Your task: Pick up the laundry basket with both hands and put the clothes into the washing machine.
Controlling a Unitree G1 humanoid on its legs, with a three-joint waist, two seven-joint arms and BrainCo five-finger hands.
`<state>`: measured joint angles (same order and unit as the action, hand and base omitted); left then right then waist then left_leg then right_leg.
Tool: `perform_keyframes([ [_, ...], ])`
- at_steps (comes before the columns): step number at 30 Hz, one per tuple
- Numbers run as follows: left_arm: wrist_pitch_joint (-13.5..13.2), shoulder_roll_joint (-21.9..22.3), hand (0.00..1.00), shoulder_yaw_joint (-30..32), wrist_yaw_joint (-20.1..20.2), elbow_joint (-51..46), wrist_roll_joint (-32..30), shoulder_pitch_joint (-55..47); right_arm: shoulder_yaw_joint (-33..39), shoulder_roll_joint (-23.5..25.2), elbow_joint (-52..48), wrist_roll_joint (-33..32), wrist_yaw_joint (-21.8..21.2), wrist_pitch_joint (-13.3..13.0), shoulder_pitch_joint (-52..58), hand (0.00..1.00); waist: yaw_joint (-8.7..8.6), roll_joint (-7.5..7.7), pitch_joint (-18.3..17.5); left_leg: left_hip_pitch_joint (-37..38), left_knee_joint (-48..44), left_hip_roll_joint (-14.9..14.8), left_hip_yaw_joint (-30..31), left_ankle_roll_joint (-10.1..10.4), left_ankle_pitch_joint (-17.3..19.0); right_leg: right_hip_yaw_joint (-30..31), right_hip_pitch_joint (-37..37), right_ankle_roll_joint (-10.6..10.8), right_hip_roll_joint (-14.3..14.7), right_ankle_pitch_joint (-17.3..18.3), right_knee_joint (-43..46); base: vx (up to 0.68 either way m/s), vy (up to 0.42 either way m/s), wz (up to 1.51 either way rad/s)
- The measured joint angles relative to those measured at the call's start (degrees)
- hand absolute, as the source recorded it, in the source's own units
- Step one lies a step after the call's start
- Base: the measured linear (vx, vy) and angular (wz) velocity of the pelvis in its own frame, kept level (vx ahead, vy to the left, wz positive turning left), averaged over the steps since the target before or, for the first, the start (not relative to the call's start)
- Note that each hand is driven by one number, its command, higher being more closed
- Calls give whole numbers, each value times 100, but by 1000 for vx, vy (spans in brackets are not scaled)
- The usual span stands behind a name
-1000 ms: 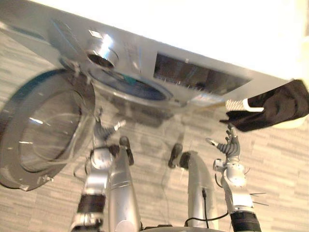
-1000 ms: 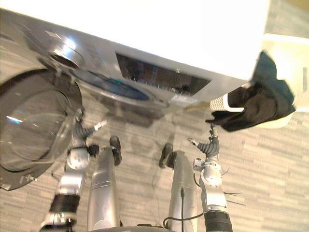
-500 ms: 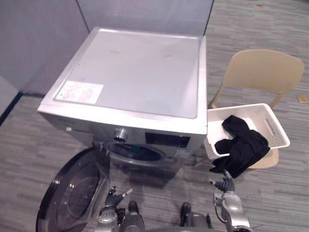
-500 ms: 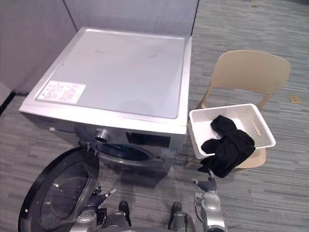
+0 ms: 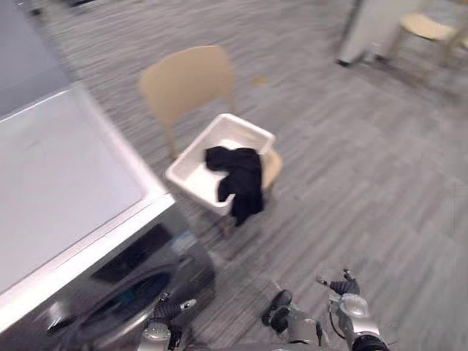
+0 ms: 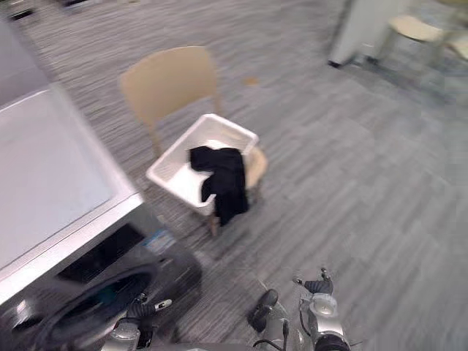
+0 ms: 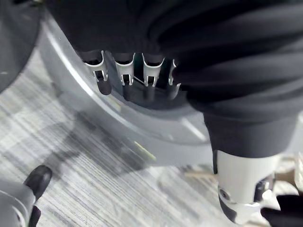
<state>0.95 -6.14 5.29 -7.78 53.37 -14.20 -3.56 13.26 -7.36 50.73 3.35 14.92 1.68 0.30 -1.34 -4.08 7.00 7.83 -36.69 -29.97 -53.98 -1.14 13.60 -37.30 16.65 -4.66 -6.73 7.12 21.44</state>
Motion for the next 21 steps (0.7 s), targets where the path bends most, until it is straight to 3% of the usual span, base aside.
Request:
perform_keyframes([
  [1, -1, 84, 0, -23, 6, 13, 0, -31, -7, 24, -4, 4, 15, 3, -2, 0, 83, -80, 87, -569, -977, -179, 1191, -642, -402, 349, -134, -61, 290, -18, -281, 203, -260, -137],
  [2, -4, 152, 0, -23, 3, 8, 0, -37, -6, -10, -19, 7, 22, 3, -37, 0, 106, -131, 160, -865, -1332, -17, 1843, -366, -248, 519, -196, -100, 380, -45, -390, 192, -154, -160],
  [3, -19, 252, 0, -78, 2, 0, 2, -30, -7, -45, -19, 7, 42, 2, -90, 0, 143, -162, 294, -1500, -1701, 542, 2947, 115, 76, 792, -294, -116, 507, -75, -556, 237, -87, -144],
  [4, -23, 300, 0, -88, -13, -98, 41, -22, -7, -55, 7, 4, 50, 3, -75, 0, 269, -174, 330, -1975, -1710, 1109, 3642, 336, 243, 987, -465, -41, 615, -134, -760, 263, -92, -129],
  [6, -31, 320, 0, -124, -91, -231, 85, -34, -10, 44, 3, 0, 100, -1, -79, 0, 389, -159, 377, -2492, -1063, 1702, 3983, 328, 247, 1261, -963, 84, 830, -212, -1272, 348, -108, -86],
  [9, -36, 349, 0, -106, -113, -355, 113, -41, -45, 98, -59, 2, 116, -13, -121, 0, 533, -152, 384, -2727, 562, 2137, 3974, 445, 128, 1500, -1402, 109, 1025, -211, -1738, 326, -53, -45],
  [11, -27, 307, 0, 13, -112, -418, 119, -48, -147, 136, -55, 4, 121, -17, -258, 0, 695, 7, 443, -2735, 1847, 2469, 3914, 230, -773, 1724, -1814, 168, 1107, -204, -2198, 462, -3, -42],
  [12, -22, 291, 0, 48, -112, -418, 118, -50, -188, 131, -55, 5, 125, -17, -290, 0, 719, 26, 428, -2695, 1957, 2516, 3857, 163, -955, 1755, -1869, 193, 1105, -193, -2273, 498, 12, -15],
  [13, -18, 265, 0, 109, -108, -428, 111, -27, -255, 108, -53, 6, 144, -14, -418, 0, 708, 109, 454, -2744, 1881, 2521, 3662, 26, -1006, 1770, -1892, 239, 1067, -164, -2286, 511, 25, 15],
  [15, -12, 273, 0, 241, -103, -406, 106, -22, -255, 92, -24, 37, 155, -3, -553, 0, 695, 187, 498, -3035, 1289, 2564, 3570, -447, -702, 1872, -1905, 457, 998, -21, -2147, 497, 62, 27],
  [16, -3, 290, 0, 324, -112, -334, 113, -34, -256, 65, 92, 75, 156, -6, -564, 0, 717, 199, 506, -3004, 1203, 2636, 3500, -586, -621, 1757, -1835, 773, 893, 257, -1553, 501, 113, 29],
  [17, 12, 263, 0, 321, -111, -187, 123, -93, -263, 69, 221, 82, 142, -7, -573, 0, 710, 170, 481, -2587, 1490, 2703, 3416, -506, -408, 1689, -1520, 1104, 646, 576, -92, 525, 129, 42],
  [18, 11, 257, 0, 315, -108, -182, 124, -126, -263, 101, 236, 84, 140, -4, -565, 0, 690, 229, 482, -2336, 1684, 2762, 3490, -488, -316, 1675, -1272, 1175, 492, 582, 825, 583, 107, 91],
  [19, 4, 159, 0, 210, -114, -211, 126, -174, -297, 170, 236, 98, 129, 0, -443, 0, 611, 406, 483, -1920, 1881, 2957, 3840, -520, -255, 1739, -696, 1280, 66, 170, 2561, 780, 11, 150],
  [20, 15, 89, 0, 96, -115, -215, 128, -173, -305, 190, 245, 124, 116, 14, -399, 0, 524, 424, 479, -1686, 1901, 3030, 4295, -527, -229, 1761, -365, 1157, -81, 382, 3379, 659, -26, 162],
  [21, 14, 96, 0, 82, -116, -221, 128, -171, -307, 189, 236, 130, 115, 14, -401, 0, 528, 399, 490, -1539, 1955, 3012, 4485, -524, -230, 1774, -237, 1072, -131, 498, 3489, 774, -112, 150],
])
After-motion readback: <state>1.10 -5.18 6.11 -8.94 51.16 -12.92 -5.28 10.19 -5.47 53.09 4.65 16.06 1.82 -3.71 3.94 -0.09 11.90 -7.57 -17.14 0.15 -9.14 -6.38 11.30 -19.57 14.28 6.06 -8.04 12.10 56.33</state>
